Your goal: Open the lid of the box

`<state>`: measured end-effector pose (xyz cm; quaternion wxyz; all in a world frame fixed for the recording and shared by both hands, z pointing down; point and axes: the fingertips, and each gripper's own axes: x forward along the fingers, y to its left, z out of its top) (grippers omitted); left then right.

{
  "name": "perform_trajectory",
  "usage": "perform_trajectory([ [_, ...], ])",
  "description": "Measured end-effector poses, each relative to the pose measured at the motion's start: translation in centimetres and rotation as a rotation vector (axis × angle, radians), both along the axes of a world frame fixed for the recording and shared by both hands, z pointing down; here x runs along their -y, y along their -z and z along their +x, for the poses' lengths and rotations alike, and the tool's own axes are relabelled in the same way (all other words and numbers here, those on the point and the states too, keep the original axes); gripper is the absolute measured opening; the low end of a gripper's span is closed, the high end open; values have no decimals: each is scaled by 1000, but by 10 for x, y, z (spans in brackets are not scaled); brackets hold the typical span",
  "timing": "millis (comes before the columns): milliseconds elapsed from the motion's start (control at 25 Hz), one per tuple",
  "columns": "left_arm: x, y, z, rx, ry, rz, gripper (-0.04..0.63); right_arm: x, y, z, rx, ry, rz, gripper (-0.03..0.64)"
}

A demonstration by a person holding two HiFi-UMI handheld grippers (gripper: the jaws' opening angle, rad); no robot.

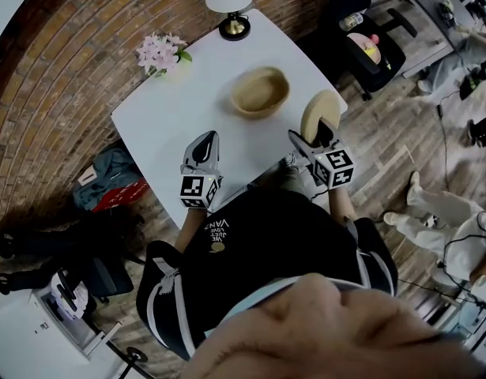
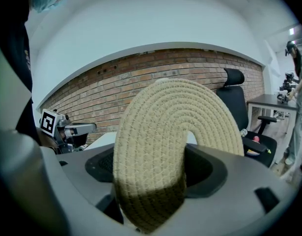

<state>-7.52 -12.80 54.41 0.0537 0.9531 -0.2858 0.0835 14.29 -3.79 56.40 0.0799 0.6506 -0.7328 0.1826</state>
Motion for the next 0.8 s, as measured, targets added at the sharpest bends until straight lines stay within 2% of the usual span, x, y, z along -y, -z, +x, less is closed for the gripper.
perform_trajectory([
  [800, 5, -5, -8, -22, 22, -7, 12, 7, 3, -4, -9, -4, 9, 364],
])
